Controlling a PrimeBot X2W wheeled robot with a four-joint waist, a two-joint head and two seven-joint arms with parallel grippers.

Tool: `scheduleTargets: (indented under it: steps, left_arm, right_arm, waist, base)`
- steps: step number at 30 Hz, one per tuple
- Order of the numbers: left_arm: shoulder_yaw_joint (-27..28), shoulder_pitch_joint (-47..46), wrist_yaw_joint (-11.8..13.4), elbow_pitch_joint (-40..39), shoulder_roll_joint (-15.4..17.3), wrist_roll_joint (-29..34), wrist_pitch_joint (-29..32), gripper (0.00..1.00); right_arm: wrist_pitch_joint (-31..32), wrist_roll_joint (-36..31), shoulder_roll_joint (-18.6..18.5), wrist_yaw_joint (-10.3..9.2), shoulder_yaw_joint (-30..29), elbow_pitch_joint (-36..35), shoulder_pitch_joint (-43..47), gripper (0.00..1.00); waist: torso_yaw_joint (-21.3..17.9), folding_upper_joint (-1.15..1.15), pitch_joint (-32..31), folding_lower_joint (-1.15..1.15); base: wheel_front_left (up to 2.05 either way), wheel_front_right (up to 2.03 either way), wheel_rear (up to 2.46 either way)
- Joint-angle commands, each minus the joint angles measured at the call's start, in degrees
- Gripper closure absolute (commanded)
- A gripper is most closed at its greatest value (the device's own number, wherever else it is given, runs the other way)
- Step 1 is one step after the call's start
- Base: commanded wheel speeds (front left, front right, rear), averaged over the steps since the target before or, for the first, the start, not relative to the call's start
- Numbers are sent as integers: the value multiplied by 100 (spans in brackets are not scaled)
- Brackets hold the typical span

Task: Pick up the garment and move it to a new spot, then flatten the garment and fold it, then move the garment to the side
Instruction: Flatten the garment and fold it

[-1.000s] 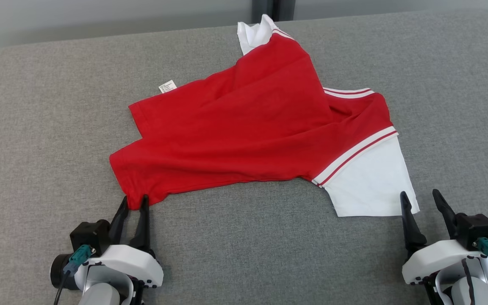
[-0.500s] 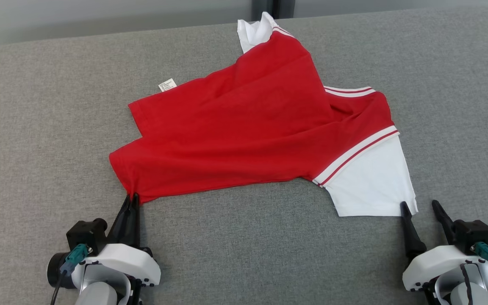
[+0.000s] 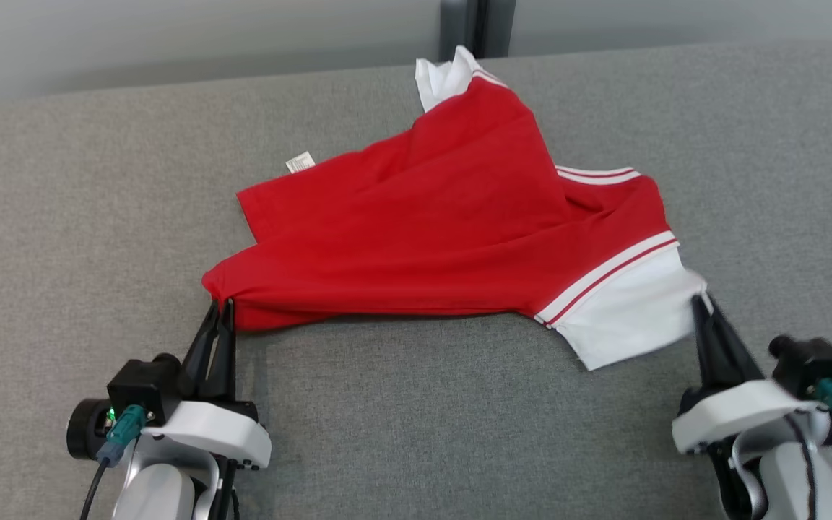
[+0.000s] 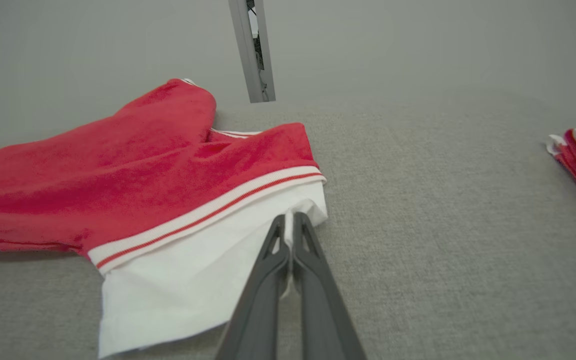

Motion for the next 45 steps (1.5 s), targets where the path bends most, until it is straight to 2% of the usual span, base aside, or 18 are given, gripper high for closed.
scheduleTargets:
  steps: [1,6,9,17,21,27,33,37,39,40,45]
  left_arm:
    - [61,-8,-58,-151,29,137,-11,100]
    - [315,-291,-205,-647,80,465,-11,100]
    - [405,-802,-384,-906,393,742,-11,100]
    - [316,-2254,-569,-798,1229,1030,-9,100]
    - [116,-2908,-601,-498,1449,1106,-6,100]
    - [-198,-3619,-628,54,1580,1054,1,100]
    - [-411,-4673,-553,681,1516,1216,-5,100]
    - [-371,-5687,-337,967,1590,1348,-7,100]
    - [-401,-5916,-305,934,1595,1401,-7,100]
    - [-429,-6272,-269,904,1603,1417,-6,100]
    - [-458,-6413,-216,953,1567,1328,-3,100]
  right_arm:
    - [2,151,-31,0,-27,-267,-83,100]
    - [2,498,-30,0,-52,-1252,-367,100]
    - [2,659,-95,0,-126,-1879,-859,100]
    - [2,817,-575,0,-112,-2231,-2238,100]
    - [3,808,-780,0,14,-2154,-2853,100]
    - [2,726,-918,0,304,-1749,-3631,100]
    - [3,455,-978,0,432,-1072,-4751,100]
    - [3,-59,-1091,0,193,-558,-5772,100]
    - [2,-152,-1088,0,71,-441,-5992,100]
    - [2,-470,-1159,0,-113,-349,-6434,100]
    - [3,-748,-1077,0,-320,-223,-6603,100]
  waist:
    - [9,0,-187,0]
    - [32,0,-616,0]
    - [59,0,-958,0]
    - [108,0,-1354,0]
    - [142,0,-1304,0]
    - [159,0,-572,0]
    - [228,0,339,0]
    - [247,0,899,0]
    - [257,0,984,0]
    - [278,0,1126,0]
    - [291,0,1272,0]
  base:
    - [0,0,0]
    - [0,0,0]
    - [0,0,0]
    - [0,0,0]
    - [0,0,0]
    - [0,0,0]
    - [0,0,0]
    - [0,0,0]
    - [0,0,0]
    - [0,0,0]
    - [0,0,0]
